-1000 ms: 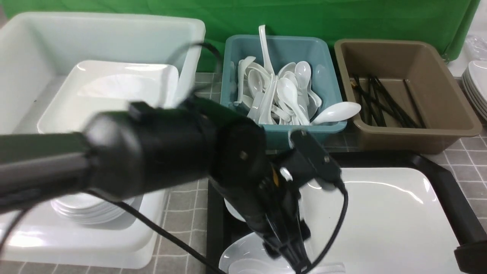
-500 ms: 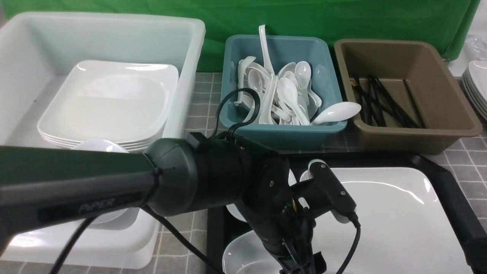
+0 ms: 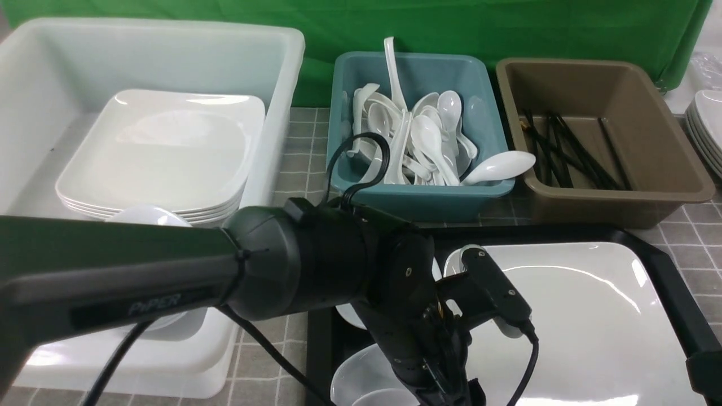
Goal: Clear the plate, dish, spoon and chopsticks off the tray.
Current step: Use the left arm to grab a soup spoon from the plate, then use the left arm to put the soup spoon into the small storage box in the middle
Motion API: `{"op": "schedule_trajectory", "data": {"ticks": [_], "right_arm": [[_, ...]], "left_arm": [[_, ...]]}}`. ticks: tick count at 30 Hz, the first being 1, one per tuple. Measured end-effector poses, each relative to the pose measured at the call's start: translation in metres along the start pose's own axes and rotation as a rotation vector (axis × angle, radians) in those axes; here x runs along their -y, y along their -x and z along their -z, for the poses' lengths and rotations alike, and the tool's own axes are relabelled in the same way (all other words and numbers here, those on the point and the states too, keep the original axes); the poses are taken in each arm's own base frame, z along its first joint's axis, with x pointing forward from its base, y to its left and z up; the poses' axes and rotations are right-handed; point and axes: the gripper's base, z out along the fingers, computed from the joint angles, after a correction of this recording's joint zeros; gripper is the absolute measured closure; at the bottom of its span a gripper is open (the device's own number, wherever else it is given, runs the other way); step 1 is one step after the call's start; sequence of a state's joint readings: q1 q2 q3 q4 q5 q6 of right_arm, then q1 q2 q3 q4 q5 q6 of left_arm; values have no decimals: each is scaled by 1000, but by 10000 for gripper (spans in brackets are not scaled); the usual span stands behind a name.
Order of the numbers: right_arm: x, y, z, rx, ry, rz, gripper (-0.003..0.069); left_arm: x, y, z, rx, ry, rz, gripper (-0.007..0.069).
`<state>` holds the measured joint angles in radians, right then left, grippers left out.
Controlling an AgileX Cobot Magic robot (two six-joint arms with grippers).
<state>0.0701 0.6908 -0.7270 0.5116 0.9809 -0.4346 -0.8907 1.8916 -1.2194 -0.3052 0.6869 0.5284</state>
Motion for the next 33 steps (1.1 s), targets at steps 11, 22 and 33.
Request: {"op": "schedule_trajectory", "data": {"ticks": [11, 22, 33], "right_arm": [[0, 0, 0, 0, 0, 0, 624], [0, 0, 0, 0, 1, -1, 617], [-3, 12, -1, 116, 48, -58, 610]], "left_arm": [[0, 3, 16, 30, 32, -9, 610], [-15, 7, 59, 149, 79, 151, 611], [-92, 39, 145, 515, 229, 430, 611]]}}
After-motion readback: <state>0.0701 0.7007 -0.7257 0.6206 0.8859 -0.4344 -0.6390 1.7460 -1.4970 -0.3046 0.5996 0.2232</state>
